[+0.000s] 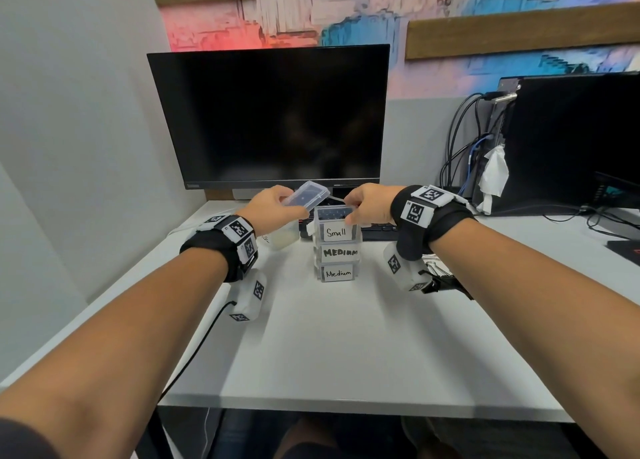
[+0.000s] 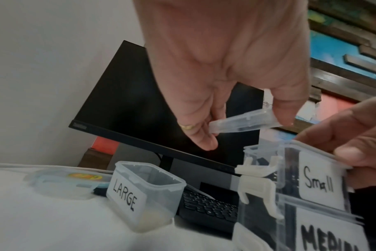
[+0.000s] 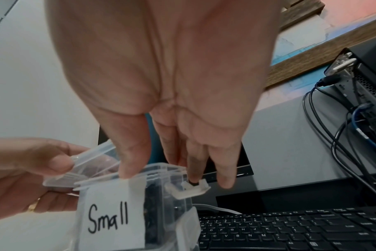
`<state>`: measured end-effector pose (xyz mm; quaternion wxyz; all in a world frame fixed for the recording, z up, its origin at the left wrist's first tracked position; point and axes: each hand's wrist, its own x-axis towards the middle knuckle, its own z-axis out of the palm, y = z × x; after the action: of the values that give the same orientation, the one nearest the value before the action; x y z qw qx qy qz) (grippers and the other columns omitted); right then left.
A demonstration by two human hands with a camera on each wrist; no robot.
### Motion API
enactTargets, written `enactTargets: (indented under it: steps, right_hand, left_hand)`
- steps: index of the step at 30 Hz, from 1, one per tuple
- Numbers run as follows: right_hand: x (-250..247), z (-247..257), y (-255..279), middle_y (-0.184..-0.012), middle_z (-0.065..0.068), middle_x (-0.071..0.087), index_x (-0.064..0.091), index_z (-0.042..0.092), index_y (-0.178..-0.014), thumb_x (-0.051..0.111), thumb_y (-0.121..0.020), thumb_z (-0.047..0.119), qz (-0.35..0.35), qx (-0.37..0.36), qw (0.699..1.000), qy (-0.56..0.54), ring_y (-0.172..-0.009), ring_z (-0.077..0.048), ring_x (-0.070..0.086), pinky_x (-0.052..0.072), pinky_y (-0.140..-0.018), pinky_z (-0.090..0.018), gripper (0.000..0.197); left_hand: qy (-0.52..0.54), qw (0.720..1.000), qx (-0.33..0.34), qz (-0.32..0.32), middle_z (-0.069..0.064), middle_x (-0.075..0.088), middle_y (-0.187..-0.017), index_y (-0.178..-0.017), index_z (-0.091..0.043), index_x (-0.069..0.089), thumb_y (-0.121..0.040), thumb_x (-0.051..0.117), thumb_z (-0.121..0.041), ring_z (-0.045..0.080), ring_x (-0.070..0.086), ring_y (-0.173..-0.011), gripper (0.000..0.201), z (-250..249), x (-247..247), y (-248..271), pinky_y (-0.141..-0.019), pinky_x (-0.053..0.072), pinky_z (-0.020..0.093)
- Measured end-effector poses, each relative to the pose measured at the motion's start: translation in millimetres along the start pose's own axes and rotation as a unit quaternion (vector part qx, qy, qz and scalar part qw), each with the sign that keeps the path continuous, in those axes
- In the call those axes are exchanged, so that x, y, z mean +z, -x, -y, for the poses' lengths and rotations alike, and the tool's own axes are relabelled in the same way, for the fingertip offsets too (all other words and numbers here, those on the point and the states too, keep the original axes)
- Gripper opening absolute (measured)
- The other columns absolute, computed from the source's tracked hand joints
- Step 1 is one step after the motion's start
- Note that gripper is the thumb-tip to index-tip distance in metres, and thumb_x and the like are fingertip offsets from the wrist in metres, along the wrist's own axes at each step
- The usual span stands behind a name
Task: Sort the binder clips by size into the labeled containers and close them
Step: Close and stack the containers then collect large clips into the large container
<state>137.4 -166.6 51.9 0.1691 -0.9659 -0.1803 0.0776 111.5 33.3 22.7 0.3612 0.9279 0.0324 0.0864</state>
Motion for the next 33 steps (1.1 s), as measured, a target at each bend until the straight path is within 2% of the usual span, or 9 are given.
enactTargets:
  steps: [2,4,7,10,14,17,23,30,33]
  right_hand:
    - [0,-1,-1,-0.134,-0.003,0.056,0.04,0.014,-0.144,0.061,-0.091,0.028,-0.001,-0.002,1.0,-0.008,-0.12,-0.022,0.054,0.045,-0.104,-0.038,0.058]
    - [0,-3,-2,-0.137,-0.004,0.054,0.039,0.013,-0.144,0.063,-0.09,0.025,-0.001,-0.002,1.0,-0.025,-0.122,-0.023,0.053,0.044,-0.105,-0.039,0.061]
    - [0,-6,-2,-0.143,-0.004,0.048,0.03,0.012,-0.147,0.064,-0.089,0.019,0.0,-0.005,0.999,-0.049,-0.128,-0.023,0.049,0.042,-0.107,-0.039,0.068]
    - [0,-8,-2,-0.145,-0.003,0.046,0.024,0.012,-0.149,0.064,-0.088,0.017,0.001,-0.011,0.998,-0.057,-0.128,-0.023,0.048,0.041,-0.108,-0.039,0.073]
    - [1,-11,-4,-0.141,-0.005,0.049,0.031,0.012,-0.146,0.067,-0.085,0.014,0.004,-0.019,0.997,-0.07,-0.126,-0.023,0.05,0.044,-0.105,-0.04,0.071]
    - [1,-15,-5,-0.139,-0.005,0.051,0.037,0.013,-0.143,0.067,-0.086,0.019,-0.008,-0.021,0.997,-0.077,-0.122,-0.023,0.052,0.046,-0.103,-0.04,0.065]
    - [3,-18,-8,-0.137,-0.005,0.05,0.038,0.016,-0.143,0.065,-0.089,0.02,-0.012,-0.016,0.992,-0.126,-0.111,-0.023,0.058,0.054,-0.093,-0.038,0.061]
    - [3,-21,-9,-0.134,-0.004,0.051,0.041,0.02,-0.141,0.066,-0.088,0.022,-0.009,-0.013,0.99,-0.142,-0.11,-0.022,0.057,0.055,-0.092,-0.036,0.059]
    - [3,-21,-10,-0.134,-0.004,0.051,0.042,0.021,-0.141,0.067,-0.088,0.023,-0.005,-0.019,0.989,-0.145,-0.111,-0.022,0.056,0.054,-0.093,-0.037,0.058]
  left_hand:
    - [-0.001,1.0,0.012,0.022,0.005,0.063,-0.108,-0.115,-0.022,0.058,-0.079,0.069,-0.037,0.025,0.061,-0.102,0.041,-6,2,1,-0.093,0.051,0.045]
    - [-0.013,0.999,0.022,0.042,0.004,0.062,-0.113,-0.121,-0.022,0.057,-0.076,0.07,-0.041,0.023,0.06,-0.103,0.051,-10,5,1,-0.095,0.05,0.044]
    - [-0.04,0.997,0.037,0.06,0.001,0.058,-0.124,-0.134,-0.02,0.049,-0.077,0.071,-0.042,0.02,0.057,-0.11,0.066,-15,9,-1,-0.099,0.047,0.043]
    - [-0.06,0.994,0.042,0.077,-0.002,0.056,-0.127,-0.138,-0.022,0.043,-0.078,0.071,-0.04,0.016,0.056,-0.111,0.069,-18,13,-2,-0.101,0.046,0.04]
    - [-0.059,0.992,0.053,0.096,-0.001,0.054,-0.131,-0.139,-0.024,0.04,-0.081,0.07,-0.036,0.016,0.058,-0.111,0.066,-20,17,-3,-0.099,0.048,0.04]
    - [-0.058,0.992,0.053,0.102,-0.001,0.054,-0.132,-0.14,-0.026,0.038,-0.083,0.069,-0.037,0.017,0.058,-0.112,0.066,-20,19,-4,-0.1,0.048,0.042]
    - [-0.006,0.991,0.042,0.127,0.003,0.052,-0.135,-0.14,-0.025,0.037,-0.084,0.068,-0.036,0.022,0.052,-0.12,0.065,-21,21,-7,-0.104,0.044,0.045]
    - [0.021,0.99,0.044,0.132,0.002,0.048,-0.14,-0.139,-0.023,0.04,-0.086,0.068,-0.031,0.02,0.048,-0.125,0.06,-20,21,-7,-0.107,0.041,0.044]
    - [0.032,0.989,0.048,0.139,0.0,0.047,-0.14,-0.139,-0.022,0.038,-0.086,0.069,-0.027,0.017,0.049,-0.122,0.062,-19,20,-7,-0.107,0.041,0.04]
